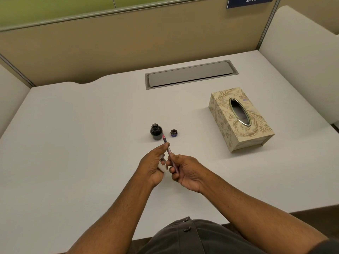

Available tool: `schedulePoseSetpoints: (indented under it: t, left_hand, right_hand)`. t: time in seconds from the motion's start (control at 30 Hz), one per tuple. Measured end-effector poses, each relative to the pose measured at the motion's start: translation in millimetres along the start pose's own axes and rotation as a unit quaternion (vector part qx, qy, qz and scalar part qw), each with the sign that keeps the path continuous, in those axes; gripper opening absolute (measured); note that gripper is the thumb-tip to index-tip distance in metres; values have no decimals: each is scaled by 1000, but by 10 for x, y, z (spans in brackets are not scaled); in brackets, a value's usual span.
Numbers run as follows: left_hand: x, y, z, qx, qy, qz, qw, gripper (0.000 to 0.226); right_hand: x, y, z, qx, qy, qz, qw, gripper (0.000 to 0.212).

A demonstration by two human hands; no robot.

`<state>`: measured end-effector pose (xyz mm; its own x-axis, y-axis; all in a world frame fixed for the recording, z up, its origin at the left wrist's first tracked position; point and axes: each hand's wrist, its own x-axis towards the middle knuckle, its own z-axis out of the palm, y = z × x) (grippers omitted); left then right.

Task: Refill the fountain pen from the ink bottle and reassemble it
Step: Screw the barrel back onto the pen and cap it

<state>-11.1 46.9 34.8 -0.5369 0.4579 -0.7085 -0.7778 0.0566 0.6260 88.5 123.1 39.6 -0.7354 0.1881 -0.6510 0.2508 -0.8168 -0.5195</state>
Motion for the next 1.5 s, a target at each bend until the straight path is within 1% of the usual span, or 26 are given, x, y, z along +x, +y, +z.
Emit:
schedulePoseSetpoints:
  t: [0.1, 0.17, 0.27, 0.4, 0.47, 0.6, 0.7, 0.8, 0.87, 0.93, 1.03, 1.1, 1.17, 1.23, 1.33, 1.43, 1.5]
  left_hand:
    - [-17, 0, -4, -2, -8, -1, 1000, 17]
    - [-30, -4, -1, -1, -1, 4, 1000, 14]
    - [-44, -7, 0, 12, 8, 10, 1000, 9]
    - [-67, 0, 19, 16, 3, 15, 1000, 24]
    - [-76, 7, 23, 15, 5, 21, 1000, 29]
    - [-95, 5, 24, 14, -7, 21, 1000, 26]
    - [-99, 5, 22, 17, -1, 16, 1000, 19]
    - [-101, 2, 18, 21, -5, 14, 1000, 25]
    - [-104, -3, 19, 18, -4, 16, 1000, 27]
    - [-106, -5, 16, 9, -5, 18, 1000, 26]
    - [-120, -2, 9, -1, -28, 17, 999, 20]
    - [-123, -2, 4, 5, -30, 17, 999, 14]
    - [-112, -5, -6, 13, -15, 18, 1000, 11]
    - [-102, -7, -11, 17, -10, 16, 1000, 14]
    - [-104, -5, -2, 17, -11, 12, 1000, 20]
    - [-100, -6, 3, 9, -6, 14, 1000, 29]
    - [-107, -10, 7, 4, -13, 16, 1000, 29]
  right_hand:
    - [0, 10, 1, 14, -7, 22, 1000, 29]
    - [6, 25, 5, 29, -6, 31, 999, 32]
    - [17, 36, 2, 9, 14, 8, 1000, 21]
    - [15, 46, -17, 3, 14, -12, 1000, 10]
    - [-3, 38, -12, 10, -5, -4, 1000, 14]
    - [-9, 55, -6, 12, -12, 6, 1000, 30]
    - [4, 66, 3, 3, -1, -8, 1000, 26]
    - [14, 73, -6, -39, 18, -30, 999, 17]
    - [5, 75, -10, -32, 12, -32, 999, 14]
    - [-16, 65, -5, -23, -3, -24, 999, 20]
    - [-27, 54, -5, -14, -10, -11, 1000, 33]
    - [-30, 54, 3, -8, -6, -8, 1000, 33]
    - [-30, 58, 11, -12, 3, -14, 1000, 25]
    - [-26, 66, 6, -26, 17, -27, 999, 18]
    - [-22, 70, -1, -20, 20, -33, 999, 13]
    - [-36, 62, 1, -9, 6, -21, 1000, 18]
    - [-41, 66, -1, -7, -3, -12, 1000, 25]
